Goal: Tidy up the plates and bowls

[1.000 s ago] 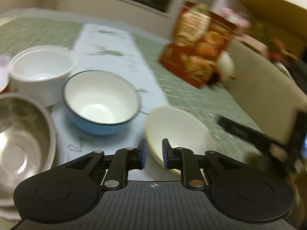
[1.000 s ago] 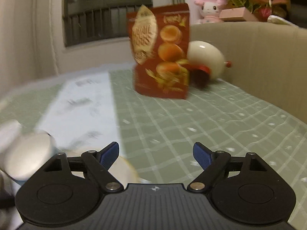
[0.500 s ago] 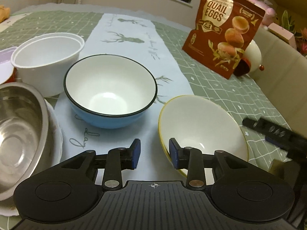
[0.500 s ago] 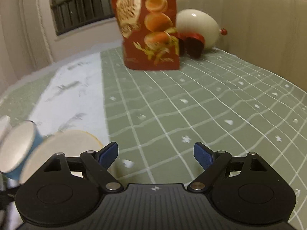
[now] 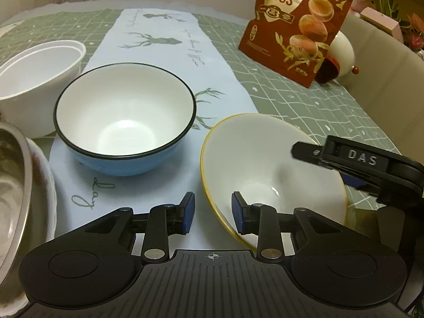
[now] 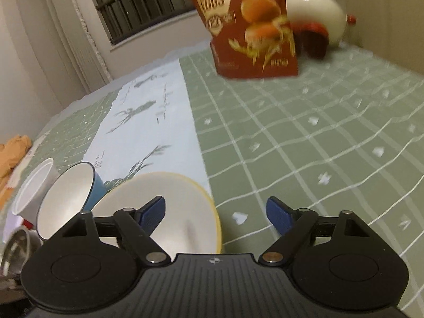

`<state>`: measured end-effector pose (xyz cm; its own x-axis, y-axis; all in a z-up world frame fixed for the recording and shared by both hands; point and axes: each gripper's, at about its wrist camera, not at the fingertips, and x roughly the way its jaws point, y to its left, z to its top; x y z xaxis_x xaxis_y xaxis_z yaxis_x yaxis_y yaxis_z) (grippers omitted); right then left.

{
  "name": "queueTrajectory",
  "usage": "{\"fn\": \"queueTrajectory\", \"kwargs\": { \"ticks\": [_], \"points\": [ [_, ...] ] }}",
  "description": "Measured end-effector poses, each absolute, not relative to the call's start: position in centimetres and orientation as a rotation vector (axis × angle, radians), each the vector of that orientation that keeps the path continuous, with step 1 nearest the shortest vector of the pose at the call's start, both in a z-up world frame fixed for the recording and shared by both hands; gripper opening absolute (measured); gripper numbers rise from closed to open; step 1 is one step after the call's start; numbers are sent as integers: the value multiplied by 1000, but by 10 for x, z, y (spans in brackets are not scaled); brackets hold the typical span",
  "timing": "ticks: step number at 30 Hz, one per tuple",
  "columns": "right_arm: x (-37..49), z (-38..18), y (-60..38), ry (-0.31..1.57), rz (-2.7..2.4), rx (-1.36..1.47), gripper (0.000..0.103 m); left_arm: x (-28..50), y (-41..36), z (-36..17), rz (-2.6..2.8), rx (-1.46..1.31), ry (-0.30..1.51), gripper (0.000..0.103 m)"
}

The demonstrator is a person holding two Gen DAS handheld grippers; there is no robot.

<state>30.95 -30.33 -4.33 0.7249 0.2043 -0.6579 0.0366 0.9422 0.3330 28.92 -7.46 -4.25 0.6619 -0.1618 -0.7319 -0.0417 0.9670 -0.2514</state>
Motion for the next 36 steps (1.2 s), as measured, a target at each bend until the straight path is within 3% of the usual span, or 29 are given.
{"fn": "queueTrajectory", "kwargs": {
  "ticks": [4, 10, 36],
  "points": [
    [318, -54, -303, 829, 140, 401, 59, 293, -75, -43, -70, -259, 848, 32],
    [319, -58, -301, 868, 176, 429, 49, 296, -78, -48, -94, -268, 870, 25],
    [261, -48, -209, 948, 399, 309, 55, 211, -17, -37, 31, -271, 891, 23]
  ]
}}
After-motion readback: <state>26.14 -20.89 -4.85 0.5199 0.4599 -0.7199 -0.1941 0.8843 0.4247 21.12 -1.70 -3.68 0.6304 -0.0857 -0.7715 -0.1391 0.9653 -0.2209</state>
